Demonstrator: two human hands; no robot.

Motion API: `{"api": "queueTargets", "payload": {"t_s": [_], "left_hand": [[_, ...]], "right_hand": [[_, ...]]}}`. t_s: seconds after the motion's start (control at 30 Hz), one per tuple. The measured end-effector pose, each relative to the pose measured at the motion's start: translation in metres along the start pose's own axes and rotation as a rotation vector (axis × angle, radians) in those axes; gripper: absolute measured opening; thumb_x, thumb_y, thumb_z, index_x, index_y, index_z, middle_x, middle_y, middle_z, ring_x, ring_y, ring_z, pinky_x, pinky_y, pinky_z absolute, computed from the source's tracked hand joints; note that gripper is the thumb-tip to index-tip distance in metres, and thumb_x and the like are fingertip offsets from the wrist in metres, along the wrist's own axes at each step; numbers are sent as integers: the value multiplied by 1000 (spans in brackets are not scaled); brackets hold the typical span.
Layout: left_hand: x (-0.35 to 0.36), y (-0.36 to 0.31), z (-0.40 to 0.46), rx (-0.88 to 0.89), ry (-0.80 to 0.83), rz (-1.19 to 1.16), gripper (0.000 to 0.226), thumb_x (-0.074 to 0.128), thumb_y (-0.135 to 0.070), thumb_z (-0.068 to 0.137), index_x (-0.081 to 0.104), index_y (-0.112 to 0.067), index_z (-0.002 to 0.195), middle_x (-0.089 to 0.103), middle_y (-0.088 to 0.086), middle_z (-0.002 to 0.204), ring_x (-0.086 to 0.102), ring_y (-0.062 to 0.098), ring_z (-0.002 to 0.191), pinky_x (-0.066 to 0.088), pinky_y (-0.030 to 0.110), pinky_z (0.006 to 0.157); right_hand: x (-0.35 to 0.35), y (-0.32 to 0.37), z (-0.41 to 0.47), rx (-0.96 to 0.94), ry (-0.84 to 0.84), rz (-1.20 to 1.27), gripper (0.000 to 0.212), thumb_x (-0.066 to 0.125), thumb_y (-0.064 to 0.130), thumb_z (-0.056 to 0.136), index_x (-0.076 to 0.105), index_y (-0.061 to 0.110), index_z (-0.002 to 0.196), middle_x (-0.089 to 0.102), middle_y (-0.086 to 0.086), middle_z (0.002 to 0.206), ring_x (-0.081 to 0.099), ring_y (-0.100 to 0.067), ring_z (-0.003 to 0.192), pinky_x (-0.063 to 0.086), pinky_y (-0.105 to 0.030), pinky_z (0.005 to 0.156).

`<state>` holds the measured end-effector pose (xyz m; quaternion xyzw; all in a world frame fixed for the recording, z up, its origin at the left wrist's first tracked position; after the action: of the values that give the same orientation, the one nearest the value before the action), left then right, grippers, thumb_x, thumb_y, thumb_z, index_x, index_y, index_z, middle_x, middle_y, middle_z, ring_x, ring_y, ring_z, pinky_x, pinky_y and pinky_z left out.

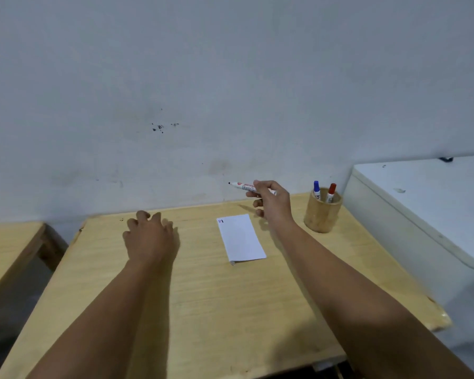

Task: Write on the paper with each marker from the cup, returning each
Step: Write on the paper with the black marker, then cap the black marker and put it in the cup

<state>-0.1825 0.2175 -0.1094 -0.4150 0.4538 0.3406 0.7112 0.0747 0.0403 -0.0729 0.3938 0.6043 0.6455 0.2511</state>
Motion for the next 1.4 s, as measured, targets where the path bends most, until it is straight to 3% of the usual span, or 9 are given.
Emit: {"api": "queueTargets", "payload": {"t_s": [0.07, 0.17, 0.3, 0.37, 0.5, 0.6, 0.67, 1.03, 1.4], "left_hand": [[8, 7, 9, -6, 120, 42, 37, 48, -38, 101, 70, -18, 124, 57, 15, 129, 52, 40, 120, 47, 50, 96], [15, 9, 13, 48, 152, -16, 33, 47, -19, 101, 77, -15, 115, 62, 14, 119, 61, 39, 109, 54, 46, 89], [6, 4, 10, -29, 169, -189, 34, 56, -19, 99, 69, -15, 130, 68, 12, 129, 63, 36, 119, 51, 43, 95], [1, -4, 10, -97, 207, -355, 36, 62, -19, 95, 70, -14, 130, 72, 11, 126, 65, 35, 119, 52, 43, 100], [-26, -38, 3, -221, 268, -953, 22, 63, -8, 92, 76, -4, 109, 73, 12, 97, 67, 24, 76, 61, 44, 89], [-56, -73, -7, -234, 327, -1328, 10, 68, -3, 94, 71, -5, 103, 71, 12, 94, 70, 24, 83, 61, 41, 89], [-73, -91, -14, -224, 371, -1449, 9, 74, -10, 93, 71, -8, 101, 76, 8, 98, 75, 24, 93, 60, 40, 90], [-112, -132, -40, -155, 316, -1461, 18, 76, -19, 93, 78, -9, 108, 79, 11, 110, 75, 23, 102, 58, 41, 97], [-129, -158, -53, -54, 337, -1344, 9, 75, -18, 92, 79, -12, 97, 77, 6, 93, 75, 20, 92, 58, 44, 99]], "right_hand": [[-1, -3, -3, 50, 43, -2, 11, 77, 18, 98, 70, 11, 103, 83, -14, 95, 56, -14, 56, 42, -25, 49], [-3, -9, -5, 107, 89, -76, 14, 83, 9, 90, 71, 14, 94, 83, -17, 107, 61, -14, 62, 47, -26, 53], [-3, -13, -14, 120, 175, -194, 25, 81, 6, 89, 77, 17, 111, 80, -6, 93, 60, -12, 60, 45, -23, 50], [-4, -12, -21, 77, 201, -281, 30, 80, 5, 90, 80, 14, 118, 70, 0, 80, 55, -8, 53, 41, -22, 46], [-5, 1, -36, 4, 207, -362, 23, 83, 11, 90, 83, 9, 114, 62, 1, 77, 53, -10, 58, 38, -19, 45], [-8, 19, -47, -84, 199, -368, 23, 84, 16, 91, 83, 11, 113, 64, 0, 84, 54, -10, 62, 40, -16, 47], [-11, 31, -55, -132, 181, -328, 22, 84, 15, 92, 83, 10, 113, 64, 0, 83, 54, -11, 63, 41, -15, 47], [-21, 73, -79, -256, 122, -257, 20, 82, 10, 92, 82, 7, 112, 61, 1, 75, 49, -12, 60, 40, -14, 49], [-32, 96, -96, -290, 111, -291, 16, 81, 9, 93, 83, 8, 109, 58, 4, 73, 49, -12, 59, 41, -18, 51]]}}
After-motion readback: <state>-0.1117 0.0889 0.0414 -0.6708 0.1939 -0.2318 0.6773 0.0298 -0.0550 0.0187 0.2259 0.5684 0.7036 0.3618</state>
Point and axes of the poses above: each hand's wrist, its own z-axis towards the middle knuckle, its own x-axis out of the palm, y = z × x, the point moved 6 cm from there along z, towards the middle knuckle
